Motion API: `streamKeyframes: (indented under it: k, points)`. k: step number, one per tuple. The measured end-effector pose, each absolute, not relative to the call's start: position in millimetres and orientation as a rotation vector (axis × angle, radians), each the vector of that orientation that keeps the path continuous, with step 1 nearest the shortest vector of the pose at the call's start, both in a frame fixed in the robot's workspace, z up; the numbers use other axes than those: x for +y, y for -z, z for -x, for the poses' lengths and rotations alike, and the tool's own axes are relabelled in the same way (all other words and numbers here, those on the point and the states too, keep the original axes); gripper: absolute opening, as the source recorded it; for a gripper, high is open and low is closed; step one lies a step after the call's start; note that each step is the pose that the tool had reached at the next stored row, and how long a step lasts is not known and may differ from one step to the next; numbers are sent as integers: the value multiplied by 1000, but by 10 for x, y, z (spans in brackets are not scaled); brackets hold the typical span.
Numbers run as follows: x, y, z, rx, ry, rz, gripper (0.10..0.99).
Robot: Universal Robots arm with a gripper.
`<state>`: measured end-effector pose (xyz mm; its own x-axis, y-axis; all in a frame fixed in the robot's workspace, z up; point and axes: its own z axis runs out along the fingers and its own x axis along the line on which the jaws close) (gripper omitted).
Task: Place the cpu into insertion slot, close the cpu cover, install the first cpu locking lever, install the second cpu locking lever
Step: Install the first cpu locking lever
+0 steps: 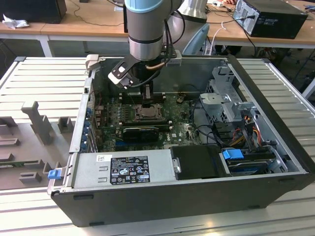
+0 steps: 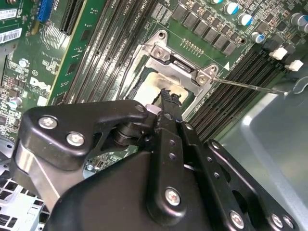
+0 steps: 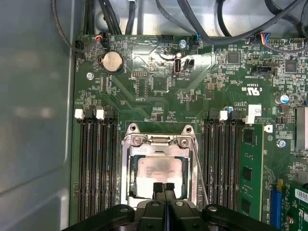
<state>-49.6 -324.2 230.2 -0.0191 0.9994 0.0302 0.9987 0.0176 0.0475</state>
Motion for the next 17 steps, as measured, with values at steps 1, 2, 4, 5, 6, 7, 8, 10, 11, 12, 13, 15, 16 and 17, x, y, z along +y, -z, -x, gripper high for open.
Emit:
streamKeyframes:
  k: [1,2,4,5,6,7,8,10,11,12,13,15,16,17]
  points:
    - [-3243,-2311,497,2232,-86,-2192,106]
    - [-3242,-2325,497,2232,-86,-2192,106]
    - [-3242,-2345,497,2232,-86,-2192,106]
    - [-3242,-2349,498,2232,-86,-2192,106]
    - [-3242,-2356,498,2232,-86,-2192,106]
    - [-3242,-2371,498,2232,-86,-2192,106]
    - [-3242,-2383,498,2232,-86,-2192,106]
    - [-3242,-2415,498,2232,-86,-2192,106]
    - [-3242,-2431,498,2232,-86,-2192,106]
    - [-3242,-2459,498,2232,-86,-2192,106]
    - [-3242,-2490,498,2232,-86,-2192,106]
    - [-3242,-2562,498,2232,-86,-2192,106]
    - [-3242,-2599,498,2232,-86,-2192,106]
    - [-3242,-2620,498,2232,-86,-2192,106]
